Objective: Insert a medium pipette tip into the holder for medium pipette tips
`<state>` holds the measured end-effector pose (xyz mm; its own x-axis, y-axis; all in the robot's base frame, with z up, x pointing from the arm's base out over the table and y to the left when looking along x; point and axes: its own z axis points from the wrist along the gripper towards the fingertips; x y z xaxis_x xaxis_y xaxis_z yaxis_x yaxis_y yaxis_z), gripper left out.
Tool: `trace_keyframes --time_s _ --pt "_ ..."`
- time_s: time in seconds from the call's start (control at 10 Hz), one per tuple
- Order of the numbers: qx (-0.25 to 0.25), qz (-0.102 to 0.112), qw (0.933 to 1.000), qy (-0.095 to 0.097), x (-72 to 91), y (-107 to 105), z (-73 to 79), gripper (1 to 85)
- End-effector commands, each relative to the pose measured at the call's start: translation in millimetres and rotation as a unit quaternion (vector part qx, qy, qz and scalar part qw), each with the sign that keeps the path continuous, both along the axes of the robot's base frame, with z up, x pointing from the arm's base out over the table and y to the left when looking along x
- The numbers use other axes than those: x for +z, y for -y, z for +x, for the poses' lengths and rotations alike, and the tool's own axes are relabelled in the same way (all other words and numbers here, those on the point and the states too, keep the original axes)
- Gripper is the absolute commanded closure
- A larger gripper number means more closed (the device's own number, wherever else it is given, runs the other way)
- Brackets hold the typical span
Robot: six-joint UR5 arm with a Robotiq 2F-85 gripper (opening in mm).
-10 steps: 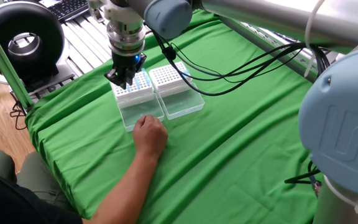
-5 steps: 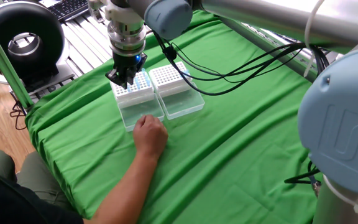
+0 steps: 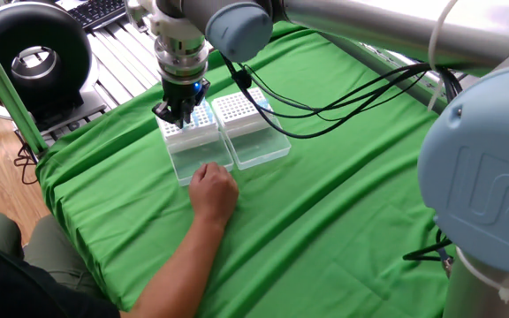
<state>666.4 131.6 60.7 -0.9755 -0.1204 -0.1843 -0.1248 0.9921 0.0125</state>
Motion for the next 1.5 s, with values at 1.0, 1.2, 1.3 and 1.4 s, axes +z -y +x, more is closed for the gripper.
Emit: trace_keyframes --time_s 1.0,1.2,1.3,1.4 --pt "-0.043 -0.005 0.9977 -0.052 42.3 -0.1 -21.1 84.7" --pt "-0.038 0.0 0.9978 -0.055 55.9 0.7 -22.4 84.7" --pt "-0.037 0.001 0.9977 -0.057 62.7 1.5 -22.9 84.7" --pt "-0.037 0.001 0.9976 -0.058 67.7 2.5 -23.0 84.7"
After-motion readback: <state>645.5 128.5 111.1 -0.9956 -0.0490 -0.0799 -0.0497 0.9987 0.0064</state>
